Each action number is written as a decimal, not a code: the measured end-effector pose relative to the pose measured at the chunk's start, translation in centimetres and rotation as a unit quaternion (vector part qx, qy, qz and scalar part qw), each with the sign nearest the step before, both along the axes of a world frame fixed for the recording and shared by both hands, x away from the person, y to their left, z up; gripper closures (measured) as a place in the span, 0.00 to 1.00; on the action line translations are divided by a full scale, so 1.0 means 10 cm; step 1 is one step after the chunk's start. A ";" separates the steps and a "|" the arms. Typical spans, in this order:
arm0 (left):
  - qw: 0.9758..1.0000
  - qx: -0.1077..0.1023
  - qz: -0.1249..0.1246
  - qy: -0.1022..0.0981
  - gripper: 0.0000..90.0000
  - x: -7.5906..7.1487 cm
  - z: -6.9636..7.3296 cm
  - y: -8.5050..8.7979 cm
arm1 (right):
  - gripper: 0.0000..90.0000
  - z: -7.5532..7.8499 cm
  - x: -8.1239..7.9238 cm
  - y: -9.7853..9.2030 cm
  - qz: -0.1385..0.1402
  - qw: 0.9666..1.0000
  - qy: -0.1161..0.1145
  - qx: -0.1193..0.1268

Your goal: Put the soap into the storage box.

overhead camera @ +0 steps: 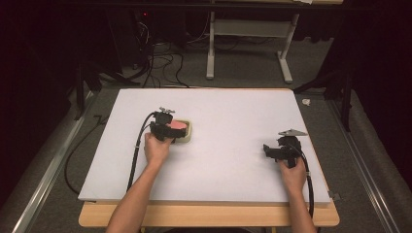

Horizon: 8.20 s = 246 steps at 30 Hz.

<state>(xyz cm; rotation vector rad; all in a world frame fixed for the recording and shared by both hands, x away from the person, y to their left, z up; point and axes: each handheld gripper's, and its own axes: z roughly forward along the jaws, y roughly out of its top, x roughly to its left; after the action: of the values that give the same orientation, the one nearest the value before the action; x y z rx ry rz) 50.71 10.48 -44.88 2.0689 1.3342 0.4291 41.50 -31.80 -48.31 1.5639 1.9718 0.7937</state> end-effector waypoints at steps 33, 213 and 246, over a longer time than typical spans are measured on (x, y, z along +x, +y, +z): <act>0.999 0.015 0.007 -0.028 0.12 -0.03 0.05 0.00 | 0.18 0.00 0.00 0.00 0.000 1.000 0.000 0.000; 1.000 -0.003 -0.021 -0.009 0.16 -0.80 -0.23 0.44 | 0.18 0.00 0.00 0.00 -0.001 1.000 0.000 0.001; 0.999 0.003 -0.019 -0.048 0.15 -0.83 -0.39 0.35 | 0.18 0.00 0.00 0.00 -0.001 1.000 0.000 0.001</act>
<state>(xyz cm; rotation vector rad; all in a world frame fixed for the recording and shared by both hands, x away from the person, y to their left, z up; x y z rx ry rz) 42.38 14.01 -48.79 2.0479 1.2366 0.5091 41.50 -31.78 -48.31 1.5658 1.9706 0.7949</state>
